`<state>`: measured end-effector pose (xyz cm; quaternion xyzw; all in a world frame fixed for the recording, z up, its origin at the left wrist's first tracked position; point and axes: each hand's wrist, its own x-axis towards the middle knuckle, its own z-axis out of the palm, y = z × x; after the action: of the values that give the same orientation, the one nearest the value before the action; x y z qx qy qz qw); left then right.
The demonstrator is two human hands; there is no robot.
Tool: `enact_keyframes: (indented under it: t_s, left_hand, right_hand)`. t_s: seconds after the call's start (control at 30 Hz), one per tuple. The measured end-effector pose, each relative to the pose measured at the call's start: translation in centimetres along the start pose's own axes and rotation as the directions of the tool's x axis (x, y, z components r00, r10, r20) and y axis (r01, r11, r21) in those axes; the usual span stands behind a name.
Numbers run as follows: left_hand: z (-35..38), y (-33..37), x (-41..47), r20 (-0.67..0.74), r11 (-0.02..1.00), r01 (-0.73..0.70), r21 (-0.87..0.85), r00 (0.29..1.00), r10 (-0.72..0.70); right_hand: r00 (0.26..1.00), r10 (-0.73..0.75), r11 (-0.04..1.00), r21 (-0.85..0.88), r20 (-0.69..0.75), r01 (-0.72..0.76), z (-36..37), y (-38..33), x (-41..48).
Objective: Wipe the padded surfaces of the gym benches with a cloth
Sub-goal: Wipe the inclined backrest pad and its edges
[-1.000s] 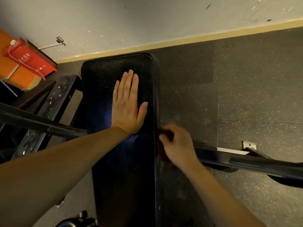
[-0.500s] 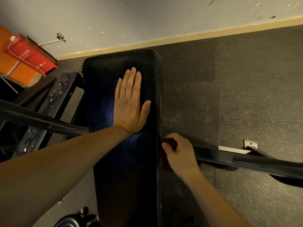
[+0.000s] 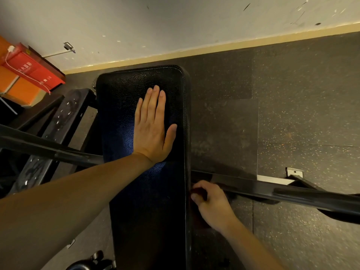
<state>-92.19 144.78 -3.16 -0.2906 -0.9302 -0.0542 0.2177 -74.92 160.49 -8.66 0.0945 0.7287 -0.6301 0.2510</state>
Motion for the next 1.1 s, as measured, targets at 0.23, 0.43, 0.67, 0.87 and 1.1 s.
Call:
enact_keyframes:
  t_s: [0.23,0.43,0.67,0.87,1.1]
  left_hand:
    - [-0.1,0.0,0.0,0.023,1.000,0.005,0.014,1.000,-0.005]
    - [0.0,0.0,0.1,0.008,1.000,0.005,-0.010,1.000,-0.005]
    - [-0.2,0.0,0.1,0.024,1.000,0.003,0.003,1.000,-0.003]
    - [-0.1,0.0,0.0,0.019,1.000,0.002,-0.015,1.000,-0.002]
    - [0.0,-0.2,0.1,0.016,1.000,-0.004,0.002,1.000,0.004]
  right_hand:
    - [0.907,-0.240,0.964,0.026,-0.345,0.265,-2.7,-4.4,5.9]
    - [0.993,-0.101,0.985,-0.145,-0.068,0.090,-1.4,-1.3,2.3]
    - [0.840,-0.371,0.924,-0.064,-0.396,0.377,-4.2,-7.2,6.4]
    - [0.971,-0.202,0.964,-0.204,-0.129,0.174,-3.1,-3.6,4.1]
    - [0.768,-0.423,0.889,-0.057,-0.480,0.454,-4.7,-9.2,7.2]
